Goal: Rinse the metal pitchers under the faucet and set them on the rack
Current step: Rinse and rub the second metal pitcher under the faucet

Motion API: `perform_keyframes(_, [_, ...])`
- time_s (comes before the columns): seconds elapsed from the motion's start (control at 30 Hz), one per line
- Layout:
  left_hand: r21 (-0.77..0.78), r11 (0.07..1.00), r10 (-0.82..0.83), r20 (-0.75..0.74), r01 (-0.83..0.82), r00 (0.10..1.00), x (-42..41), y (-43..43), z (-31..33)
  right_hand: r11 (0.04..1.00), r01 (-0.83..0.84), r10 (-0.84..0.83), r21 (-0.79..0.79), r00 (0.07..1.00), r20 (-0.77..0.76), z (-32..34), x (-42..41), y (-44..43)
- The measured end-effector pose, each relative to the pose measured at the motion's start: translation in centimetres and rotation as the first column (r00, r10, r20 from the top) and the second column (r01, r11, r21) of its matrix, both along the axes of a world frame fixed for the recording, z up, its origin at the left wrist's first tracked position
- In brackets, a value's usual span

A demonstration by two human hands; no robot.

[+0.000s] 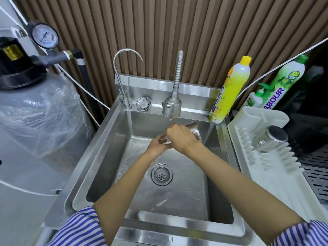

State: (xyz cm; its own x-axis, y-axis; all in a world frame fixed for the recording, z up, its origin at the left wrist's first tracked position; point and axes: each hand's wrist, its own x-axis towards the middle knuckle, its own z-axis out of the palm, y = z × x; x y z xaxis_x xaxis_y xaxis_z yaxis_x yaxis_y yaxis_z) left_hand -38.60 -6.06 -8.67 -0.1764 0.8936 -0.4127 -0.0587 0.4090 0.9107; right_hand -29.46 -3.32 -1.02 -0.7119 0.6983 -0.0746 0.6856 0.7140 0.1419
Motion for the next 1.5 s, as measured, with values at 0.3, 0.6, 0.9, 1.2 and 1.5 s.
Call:
perform_keyframes(0.3, [-0.117,0.992,-0.019,0.235,0.047,0.972,0.2,-0.4,-0.9,0.991,-0.127,0.13,0.035,0.987,-0.096,-1.5,0.8,0.0])
perform_keyframes(0.6, [0.07,0.991,0.081,0.39,-0.117,0.917,0.2,0.1,-0.8,0.822,0.002,-0.527,-0.57,0.382,-0.759,-2.5,3.1,-0.1])
perform_keyframes(0.9, [0.409,0.911,0.153,-0.198,-0.06,0.968,-0.9,1.1,0.9,0.808,0.082,-0.563,-0.584,0.4,-0.723,-3.9,3.4,-0.1])
perform_keyframes(1.2, [0.385,0.922,0.227,-0.616,0.037,0.754,-1.2,0.7,2.0,0.678,-0.073,-0.695,-0.732,0.26,-0.67,-4.1,2.9,0.7])
perform_keyframes(1.5, [0.213,0.968,0.246,-0.714,-0.131,0.655,-0.3,-0.4,3.1,0.627,-0.027,-0.733,-0.778,0.315,-0.602,-4.0,2.9,0.9])
